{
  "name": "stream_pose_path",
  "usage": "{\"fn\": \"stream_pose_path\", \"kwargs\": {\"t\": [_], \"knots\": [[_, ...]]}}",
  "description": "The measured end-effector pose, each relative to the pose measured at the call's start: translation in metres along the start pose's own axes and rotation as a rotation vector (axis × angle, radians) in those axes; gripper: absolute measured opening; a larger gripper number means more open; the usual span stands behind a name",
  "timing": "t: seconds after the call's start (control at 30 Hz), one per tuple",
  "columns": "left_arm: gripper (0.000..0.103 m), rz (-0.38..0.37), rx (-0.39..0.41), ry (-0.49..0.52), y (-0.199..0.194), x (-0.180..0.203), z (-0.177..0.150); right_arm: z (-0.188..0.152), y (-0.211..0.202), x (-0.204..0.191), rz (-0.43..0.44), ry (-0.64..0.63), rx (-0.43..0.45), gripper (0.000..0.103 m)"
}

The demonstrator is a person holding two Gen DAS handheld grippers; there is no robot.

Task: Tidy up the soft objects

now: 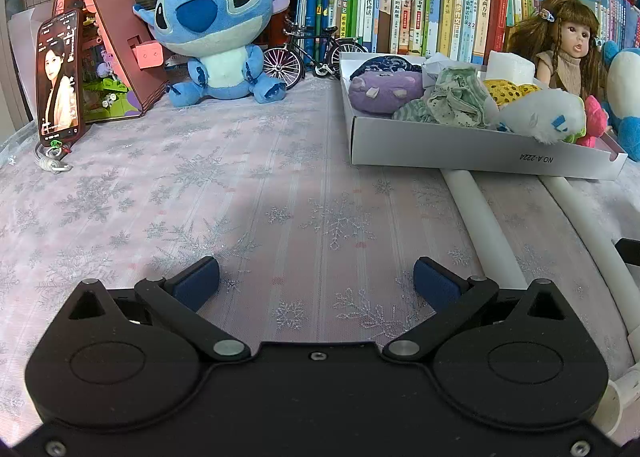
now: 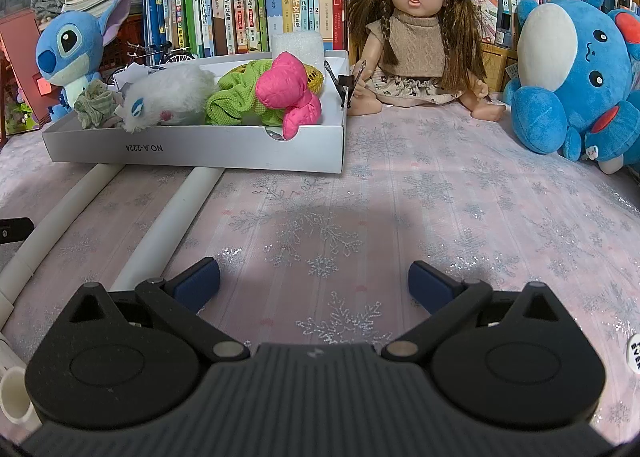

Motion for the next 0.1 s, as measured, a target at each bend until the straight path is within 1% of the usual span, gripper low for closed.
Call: {"fn": "stream_pose_path", "kwargs": {"t": [0.1], "knots": [[0.103,0.0,0.0,0.0,-0.0003,-0.0001,-0.0001,0.0,0.0,0.0,0.0,0.0,0.0,0.103]]}}
Point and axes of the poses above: each gripper's, at about its wrist camera, not at the fingertips, and y roughly the way its jaws point, x to its right, z to its top, the point moved 6 cm from there along y, roughly the way its jaws point, and after that the axes turned 14 degrees about y, right-handed, at the moved point
